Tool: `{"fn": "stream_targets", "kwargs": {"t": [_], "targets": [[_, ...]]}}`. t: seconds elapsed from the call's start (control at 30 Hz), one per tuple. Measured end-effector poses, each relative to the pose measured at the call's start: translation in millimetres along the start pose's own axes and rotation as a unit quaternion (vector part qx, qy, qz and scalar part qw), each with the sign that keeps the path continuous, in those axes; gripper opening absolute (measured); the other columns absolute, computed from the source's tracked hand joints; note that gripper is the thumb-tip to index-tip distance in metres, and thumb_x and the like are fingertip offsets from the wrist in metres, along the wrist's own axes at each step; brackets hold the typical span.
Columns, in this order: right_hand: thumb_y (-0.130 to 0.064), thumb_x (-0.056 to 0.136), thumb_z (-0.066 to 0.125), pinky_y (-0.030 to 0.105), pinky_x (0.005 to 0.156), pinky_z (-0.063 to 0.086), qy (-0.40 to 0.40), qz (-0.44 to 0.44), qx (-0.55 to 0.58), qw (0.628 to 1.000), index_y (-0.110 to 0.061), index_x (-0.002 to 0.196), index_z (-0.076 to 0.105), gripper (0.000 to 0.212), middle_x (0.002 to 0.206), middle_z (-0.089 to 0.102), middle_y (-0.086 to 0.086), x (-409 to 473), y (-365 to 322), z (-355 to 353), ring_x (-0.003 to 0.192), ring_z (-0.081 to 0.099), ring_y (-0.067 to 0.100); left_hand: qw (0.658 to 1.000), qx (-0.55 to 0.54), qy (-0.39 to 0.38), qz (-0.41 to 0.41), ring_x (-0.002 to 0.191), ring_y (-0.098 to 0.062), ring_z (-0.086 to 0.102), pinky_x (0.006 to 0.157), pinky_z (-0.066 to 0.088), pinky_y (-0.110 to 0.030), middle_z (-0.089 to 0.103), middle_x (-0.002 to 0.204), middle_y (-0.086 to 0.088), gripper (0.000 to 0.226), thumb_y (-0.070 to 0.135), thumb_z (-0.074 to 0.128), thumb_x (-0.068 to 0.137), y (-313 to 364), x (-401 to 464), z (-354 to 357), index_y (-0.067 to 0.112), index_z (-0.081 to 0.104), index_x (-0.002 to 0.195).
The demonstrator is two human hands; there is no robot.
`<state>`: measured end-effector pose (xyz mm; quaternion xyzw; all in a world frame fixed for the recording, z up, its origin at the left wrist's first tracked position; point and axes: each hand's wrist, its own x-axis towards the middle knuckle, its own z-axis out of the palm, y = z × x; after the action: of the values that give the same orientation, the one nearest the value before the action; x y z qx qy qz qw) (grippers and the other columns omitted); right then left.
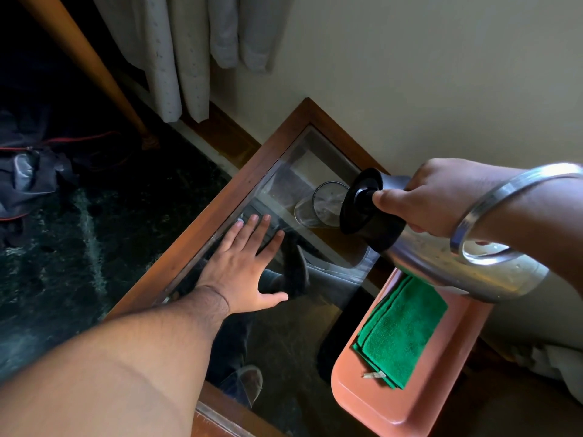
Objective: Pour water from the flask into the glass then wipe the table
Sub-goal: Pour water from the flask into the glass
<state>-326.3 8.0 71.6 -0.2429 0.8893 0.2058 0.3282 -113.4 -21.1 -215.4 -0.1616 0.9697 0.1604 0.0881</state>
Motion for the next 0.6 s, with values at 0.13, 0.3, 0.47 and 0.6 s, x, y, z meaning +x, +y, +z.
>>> {"fn": "stream_targets", "kwargs": {"t": [0.13, 0.3, 0.47, 0.6], "targets": [[-0.056, 0.088, 0.051, 0.027, 0.047, 0.027, -0.001, 0.001, -0.004, 1.0, -0.01, 0.058, 0.054, 0.055, 0.059, 0.052, 0.008, -0.5, -2.4, -1.5, 0.053, 0.047, 0.02, 1.0, -0.003, 0.001, 0.001, 0.154, -0.038, 0.007, 0.125, 0.004, -0.054, 0.011, 0.166, -0.021, 0.117, 0.093, 0.038, 0.07, 0.2, -0.2, -0.5, 0.017, 0.024, 0.157], [-0.056, 0.089, 0.051, 0.028, 0.047, 0.028, -0.013, 0.005, -0.014, 1.0, -0.01, 0.061, 0.054, 0.054, 0.062, 0.053, 0.008, -2.9, -5.3, -3.8, 0.055, 0.047, 0.019, 1.0, 0.0, 0.001, 0.0, 0.154, -0.037, 0.006, 0.125, 0.003, -0.053, 0.01, 0.166, -0.02, 0.117, 0.094, 0.039, 0.07, 0.5, -0.2, -0.4, 0.017, 0.022, 0.157], [-0.053, 0.09, 0.052, 0.027, 0.046, 0.025, -0.022, 0.008, -0.023, 0.999, -0.01, 0.061, 0.052, 0.052, 0.062, 0.051, 0.006, -8.5, -8.2, -5.1, 0.054, 0.044, 0.016, 1.0, 0.004, -0.004, 0.0, 0.154, -0.037, 0.002, 0.125, 0.003, -0.054, 0.001, 0.166, -0.018, 0.118, 0.094, 0.037, 0.07, 0.4, -0.8, -0.1, 0.018, 0.019, 0.158], [-0.053, 0.09, 0.051, 0.026, 0.046, 0.024, -0.018, 0.009, -0.035, 0.999, -0.009, 0.061, 0.053, 0.053, 0.062, 0.05, 0.007, -12.2, -8.0, -8.6, 0.053, 0.043, 0.016, 1.0, 0.009, -0.01, 0.0, 0.154, -0.036, 0.0, 0.125, 0.002, -0.053, -0.002, 0.166, -0.019, 0.117, 0.095, 0.035, 0.07, 0.6, -0.6, -1.3, 0.019, 0.017, 0.158]]}}
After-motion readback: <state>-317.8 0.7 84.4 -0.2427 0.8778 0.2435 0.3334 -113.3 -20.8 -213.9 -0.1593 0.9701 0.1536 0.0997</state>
